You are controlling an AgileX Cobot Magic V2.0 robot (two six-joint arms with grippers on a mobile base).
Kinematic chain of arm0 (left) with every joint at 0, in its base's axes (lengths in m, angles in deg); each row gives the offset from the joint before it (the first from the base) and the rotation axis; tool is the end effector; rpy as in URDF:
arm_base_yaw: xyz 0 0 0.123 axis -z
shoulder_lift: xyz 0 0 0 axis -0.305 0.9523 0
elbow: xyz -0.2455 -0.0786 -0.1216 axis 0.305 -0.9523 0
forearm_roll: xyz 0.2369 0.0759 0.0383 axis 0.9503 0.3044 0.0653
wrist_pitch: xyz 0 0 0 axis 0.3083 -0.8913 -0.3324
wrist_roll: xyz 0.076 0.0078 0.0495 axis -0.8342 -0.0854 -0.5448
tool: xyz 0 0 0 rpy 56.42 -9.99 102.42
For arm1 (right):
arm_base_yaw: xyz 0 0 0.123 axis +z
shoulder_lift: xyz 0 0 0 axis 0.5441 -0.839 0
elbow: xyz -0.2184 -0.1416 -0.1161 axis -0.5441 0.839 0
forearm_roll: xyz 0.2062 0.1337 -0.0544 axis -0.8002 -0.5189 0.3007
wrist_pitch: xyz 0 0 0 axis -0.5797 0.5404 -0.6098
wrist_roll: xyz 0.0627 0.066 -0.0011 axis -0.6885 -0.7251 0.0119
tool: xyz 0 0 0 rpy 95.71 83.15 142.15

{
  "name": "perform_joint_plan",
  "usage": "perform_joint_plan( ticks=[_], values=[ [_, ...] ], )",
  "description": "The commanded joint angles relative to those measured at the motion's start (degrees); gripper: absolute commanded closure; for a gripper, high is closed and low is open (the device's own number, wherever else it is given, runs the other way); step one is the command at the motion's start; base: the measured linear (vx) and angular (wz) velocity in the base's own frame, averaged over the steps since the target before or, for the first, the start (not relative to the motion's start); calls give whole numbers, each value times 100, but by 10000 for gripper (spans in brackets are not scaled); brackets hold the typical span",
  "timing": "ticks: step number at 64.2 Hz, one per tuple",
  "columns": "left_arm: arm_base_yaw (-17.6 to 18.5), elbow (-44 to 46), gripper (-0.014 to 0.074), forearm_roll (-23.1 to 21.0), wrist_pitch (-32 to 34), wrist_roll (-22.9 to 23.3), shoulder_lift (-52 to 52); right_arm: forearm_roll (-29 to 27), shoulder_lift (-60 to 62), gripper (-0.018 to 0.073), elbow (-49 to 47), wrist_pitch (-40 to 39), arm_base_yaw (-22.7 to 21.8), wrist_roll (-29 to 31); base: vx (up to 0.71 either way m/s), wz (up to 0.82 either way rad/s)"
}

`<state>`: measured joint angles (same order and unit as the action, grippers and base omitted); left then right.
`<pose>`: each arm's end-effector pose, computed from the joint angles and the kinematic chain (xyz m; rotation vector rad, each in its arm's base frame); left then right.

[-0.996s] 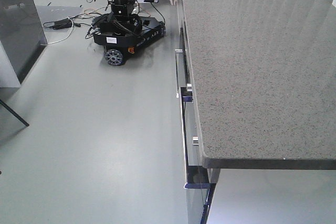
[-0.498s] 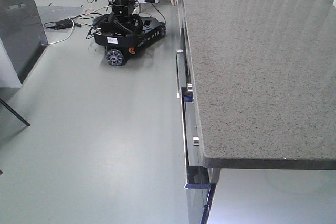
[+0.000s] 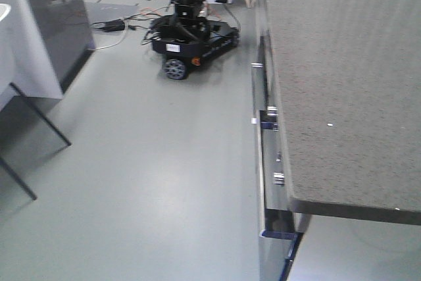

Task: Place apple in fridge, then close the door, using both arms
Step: 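Drive the base away from the counter holding the apple in the right gripper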

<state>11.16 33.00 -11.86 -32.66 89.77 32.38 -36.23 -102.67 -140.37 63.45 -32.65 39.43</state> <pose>0.0560 0.0068 0.2040 -0.1371 1.5119 0.0444 0.2560 -0.0023 0.4759 0.0618 1.9492 -0.0094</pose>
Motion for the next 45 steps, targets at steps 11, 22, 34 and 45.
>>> perform_joint_plan(
  ticks=[11, 22, 34, 45],
  values=[
    [36, -159, 601, 0, 427, 1, -33, 33, 149, 568, -184, -469, -21, 13, -4, 47],
    [36, -159, 601, 0, 427, 1, -33, 33, 149, 568, -184, -469, -21, 13, -5, 60],
    [36, -159, 601, 0, 427, 1, -33, 33, 149, 568, -184, -469, -21, 13, -5, 63],
    [36, -159, 601, 0, 427, 1, -33, 33, 149, 568, -184, -469, -21, 13, -5, 59]
  ],
)
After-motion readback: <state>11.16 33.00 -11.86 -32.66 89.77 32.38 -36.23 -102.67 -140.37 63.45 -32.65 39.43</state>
